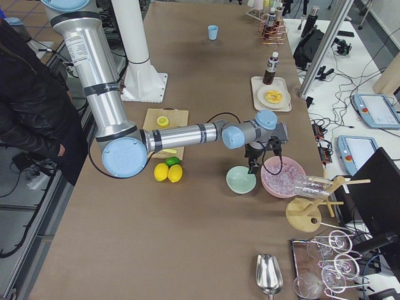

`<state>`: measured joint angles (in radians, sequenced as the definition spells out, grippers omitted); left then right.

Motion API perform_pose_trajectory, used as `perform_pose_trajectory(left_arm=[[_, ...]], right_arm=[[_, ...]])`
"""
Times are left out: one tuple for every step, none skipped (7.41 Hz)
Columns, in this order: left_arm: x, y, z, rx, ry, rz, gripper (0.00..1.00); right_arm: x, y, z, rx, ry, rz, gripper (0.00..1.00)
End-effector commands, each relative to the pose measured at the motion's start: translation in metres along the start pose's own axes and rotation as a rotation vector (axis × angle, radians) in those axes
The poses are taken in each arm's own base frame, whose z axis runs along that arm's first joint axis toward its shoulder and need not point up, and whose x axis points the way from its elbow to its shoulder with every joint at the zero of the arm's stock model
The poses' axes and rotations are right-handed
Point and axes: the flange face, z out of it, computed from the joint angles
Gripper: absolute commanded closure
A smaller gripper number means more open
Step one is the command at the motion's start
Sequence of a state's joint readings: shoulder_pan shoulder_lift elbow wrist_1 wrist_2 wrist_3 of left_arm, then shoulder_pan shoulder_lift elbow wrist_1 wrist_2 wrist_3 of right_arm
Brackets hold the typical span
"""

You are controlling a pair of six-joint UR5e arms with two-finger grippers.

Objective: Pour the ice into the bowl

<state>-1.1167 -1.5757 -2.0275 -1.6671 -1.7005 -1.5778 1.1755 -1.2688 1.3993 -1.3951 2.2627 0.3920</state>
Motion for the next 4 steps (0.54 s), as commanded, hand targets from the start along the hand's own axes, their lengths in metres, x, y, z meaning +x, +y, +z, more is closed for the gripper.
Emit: perform_pose_trajectory(left_arm=[[0.002,0.051,0.010,0.111,-0.098,-0.075,0.03],[0.002,0.074,0.019,0.144,-0.122,-0.111,0.04],[0.001,0.099,0.028,0.180,-0.148,-0.147,0.05],[-0.002,0.118,0.034,0.212,-0.206,-0.175,0.04]], right_arm=[[0.013,0.025,0.003,-0.007,0.001,0.035,0.06],[0.016,0.029,0.005,-0.010,0.001,0.041,0.08],[0.017,0.032,0.008,-0.005,-0.002,0.049,0.15],[0.015,0.035,0.019,0.012,-0.011,0.062,0.14]])
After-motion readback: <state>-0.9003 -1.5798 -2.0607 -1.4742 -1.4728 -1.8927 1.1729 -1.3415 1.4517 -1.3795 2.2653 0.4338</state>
